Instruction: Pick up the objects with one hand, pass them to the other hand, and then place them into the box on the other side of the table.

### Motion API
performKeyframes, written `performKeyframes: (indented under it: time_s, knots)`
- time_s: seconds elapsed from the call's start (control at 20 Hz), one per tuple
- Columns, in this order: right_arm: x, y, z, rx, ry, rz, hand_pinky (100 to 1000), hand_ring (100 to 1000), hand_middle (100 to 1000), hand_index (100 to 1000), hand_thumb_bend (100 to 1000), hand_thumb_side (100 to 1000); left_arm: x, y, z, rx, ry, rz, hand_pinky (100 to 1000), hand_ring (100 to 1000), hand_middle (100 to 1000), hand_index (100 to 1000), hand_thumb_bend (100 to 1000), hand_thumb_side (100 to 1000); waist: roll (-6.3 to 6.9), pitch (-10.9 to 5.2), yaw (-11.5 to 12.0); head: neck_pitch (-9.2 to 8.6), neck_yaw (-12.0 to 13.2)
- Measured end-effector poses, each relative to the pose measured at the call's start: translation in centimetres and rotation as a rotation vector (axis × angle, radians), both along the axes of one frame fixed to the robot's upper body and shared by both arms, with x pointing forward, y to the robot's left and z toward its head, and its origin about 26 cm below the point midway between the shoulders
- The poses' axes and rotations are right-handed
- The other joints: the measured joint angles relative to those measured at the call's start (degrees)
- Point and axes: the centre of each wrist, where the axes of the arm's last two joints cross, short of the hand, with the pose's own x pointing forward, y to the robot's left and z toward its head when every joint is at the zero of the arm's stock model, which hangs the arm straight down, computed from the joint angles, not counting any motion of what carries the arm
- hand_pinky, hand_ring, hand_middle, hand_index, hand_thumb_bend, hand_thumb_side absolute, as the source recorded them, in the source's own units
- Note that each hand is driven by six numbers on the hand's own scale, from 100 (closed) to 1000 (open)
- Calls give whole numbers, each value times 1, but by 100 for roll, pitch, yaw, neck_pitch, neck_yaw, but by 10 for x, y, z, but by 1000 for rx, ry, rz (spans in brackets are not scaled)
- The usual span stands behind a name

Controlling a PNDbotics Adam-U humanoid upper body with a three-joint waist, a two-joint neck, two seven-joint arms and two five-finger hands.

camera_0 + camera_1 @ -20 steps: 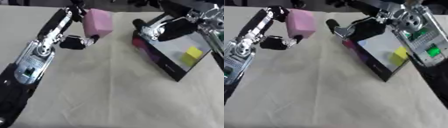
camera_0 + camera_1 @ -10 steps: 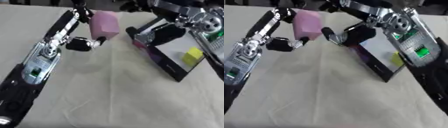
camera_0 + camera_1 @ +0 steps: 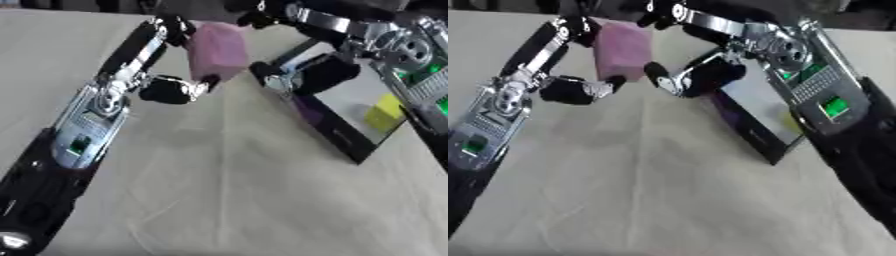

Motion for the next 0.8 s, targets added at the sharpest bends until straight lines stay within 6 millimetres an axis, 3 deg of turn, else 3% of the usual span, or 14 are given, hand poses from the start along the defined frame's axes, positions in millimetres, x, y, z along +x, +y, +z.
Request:
performKeyframes:
  time_s: [0.45, 0.8]
  knots:
    - [2, 2, -1, -24, -41, -24, 953, 943, 991, 1000, 100, 100, -1, -5, 1, 4, -3, -17, 747, 647, 675, 515, 100, 222, 0, 0, 28, 0, 0]
    - [5, 2, -5, -49, -60, -22, 976, 956, 1000, 1000, 100, 169, -1, -6, 1, 9, 0, -21, 742, 645, 674, 515, 100, 218, 0, 0, 37, 0, -1]
